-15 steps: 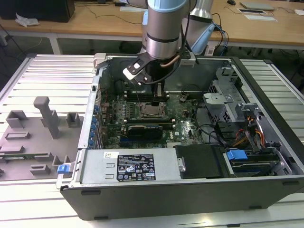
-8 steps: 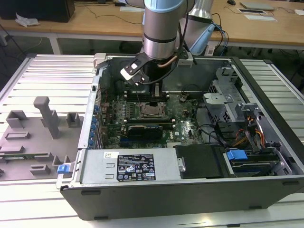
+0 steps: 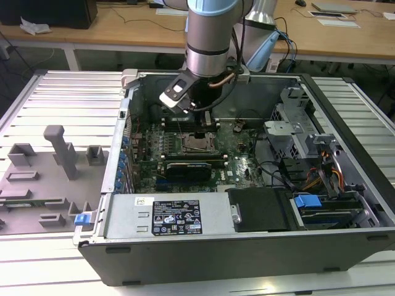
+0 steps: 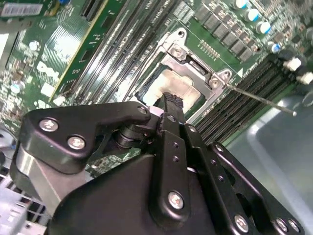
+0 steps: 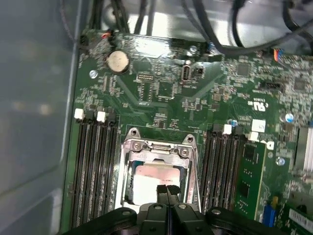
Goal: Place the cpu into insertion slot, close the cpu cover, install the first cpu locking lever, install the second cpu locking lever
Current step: 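Close the cpu cover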
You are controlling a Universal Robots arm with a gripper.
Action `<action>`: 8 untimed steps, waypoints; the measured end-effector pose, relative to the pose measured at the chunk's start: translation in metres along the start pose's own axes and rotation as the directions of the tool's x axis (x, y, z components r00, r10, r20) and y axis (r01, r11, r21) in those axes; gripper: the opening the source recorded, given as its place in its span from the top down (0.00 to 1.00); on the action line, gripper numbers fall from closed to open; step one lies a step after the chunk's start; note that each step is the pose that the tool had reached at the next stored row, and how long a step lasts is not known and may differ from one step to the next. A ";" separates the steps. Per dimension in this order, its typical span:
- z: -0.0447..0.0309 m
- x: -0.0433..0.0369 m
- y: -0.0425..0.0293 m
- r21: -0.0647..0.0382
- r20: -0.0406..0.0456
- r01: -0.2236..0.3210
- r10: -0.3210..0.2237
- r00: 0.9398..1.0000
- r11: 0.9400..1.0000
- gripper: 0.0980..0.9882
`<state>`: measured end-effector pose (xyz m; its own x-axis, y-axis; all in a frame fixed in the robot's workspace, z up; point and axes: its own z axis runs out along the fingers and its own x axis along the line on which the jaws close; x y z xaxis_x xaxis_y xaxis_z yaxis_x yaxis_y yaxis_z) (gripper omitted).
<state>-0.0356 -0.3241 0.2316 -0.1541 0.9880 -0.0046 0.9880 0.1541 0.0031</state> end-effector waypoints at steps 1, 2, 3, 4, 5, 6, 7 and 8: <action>0.0000 0.0000 0.0000 0.000 0.001 0.031 -0.031 1.000 1.000 0.99; -0.0001 -0.0001 0.0000 0.000 0.001 0.050 -0.050 0.999 0.999 0.99; 0.0000 0.0000 0.0000 0.000 0.002 0.068 -0.068 0.998 0.998 0.99; 0.0000 0.0000 0.0000 0.000 0.002 0.086 -0.086 0.996 0.996 0.99; 0.0000 0.0000 0.0000 0.000 0.003 0.106 -0.106 0.994 0.994 0.99; 0.0000 0.0000 0.0000 0.000 0.003 0.125 -0.125 0.992 0.992 0.99; 0.0000 0.0000 0.0000 0.000 0.004 0.153 -0.153 0.988 0.988 0.99; 0.0000 0.0000 0.0000 0.001 0.006 0.186 -0.186 0.983 0.983 0.99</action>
<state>-0.0355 -0.3241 0.2316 -0.3351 0.9421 -0.0110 0.9422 0.3351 0.0014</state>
